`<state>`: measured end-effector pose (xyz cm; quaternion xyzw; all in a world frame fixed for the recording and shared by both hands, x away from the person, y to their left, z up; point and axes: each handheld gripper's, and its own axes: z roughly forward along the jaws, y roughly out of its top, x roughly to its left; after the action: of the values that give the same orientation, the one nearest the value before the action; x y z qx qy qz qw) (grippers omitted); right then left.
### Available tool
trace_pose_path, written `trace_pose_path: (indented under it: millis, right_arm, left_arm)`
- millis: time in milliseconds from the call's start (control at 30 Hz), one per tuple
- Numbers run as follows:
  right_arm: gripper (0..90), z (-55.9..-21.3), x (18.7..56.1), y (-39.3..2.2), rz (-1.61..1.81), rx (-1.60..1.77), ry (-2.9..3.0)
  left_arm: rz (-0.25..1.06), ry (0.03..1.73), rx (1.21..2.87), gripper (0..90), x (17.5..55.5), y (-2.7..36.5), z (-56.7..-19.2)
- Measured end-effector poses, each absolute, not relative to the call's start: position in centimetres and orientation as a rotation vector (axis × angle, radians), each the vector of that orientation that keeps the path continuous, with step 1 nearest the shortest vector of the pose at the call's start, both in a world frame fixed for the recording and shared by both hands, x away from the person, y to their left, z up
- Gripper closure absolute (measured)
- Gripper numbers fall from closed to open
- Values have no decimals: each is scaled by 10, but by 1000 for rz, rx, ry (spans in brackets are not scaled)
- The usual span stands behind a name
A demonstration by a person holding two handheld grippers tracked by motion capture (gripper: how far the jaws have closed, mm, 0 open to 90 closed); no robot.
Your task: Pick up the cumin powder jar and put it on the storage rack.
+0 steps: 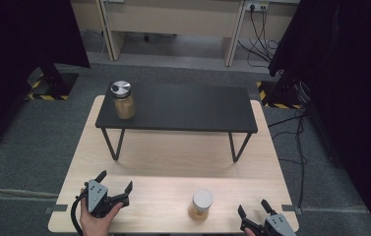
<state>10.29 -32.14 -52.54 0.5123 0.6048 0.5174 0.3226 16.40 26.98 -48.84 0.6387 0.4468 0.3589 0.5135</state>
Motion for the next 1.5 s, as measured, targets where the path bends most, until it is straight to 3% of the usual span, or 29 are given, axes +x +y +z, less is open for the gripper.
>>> trace_pose_path:
  millis: [1500]
  right_arm:
    - [71, -525, 95, -327, 1346, 1353, 1559]
  left_arm:
    - [864, 1058, 1522, 15, 167, 269, -486]
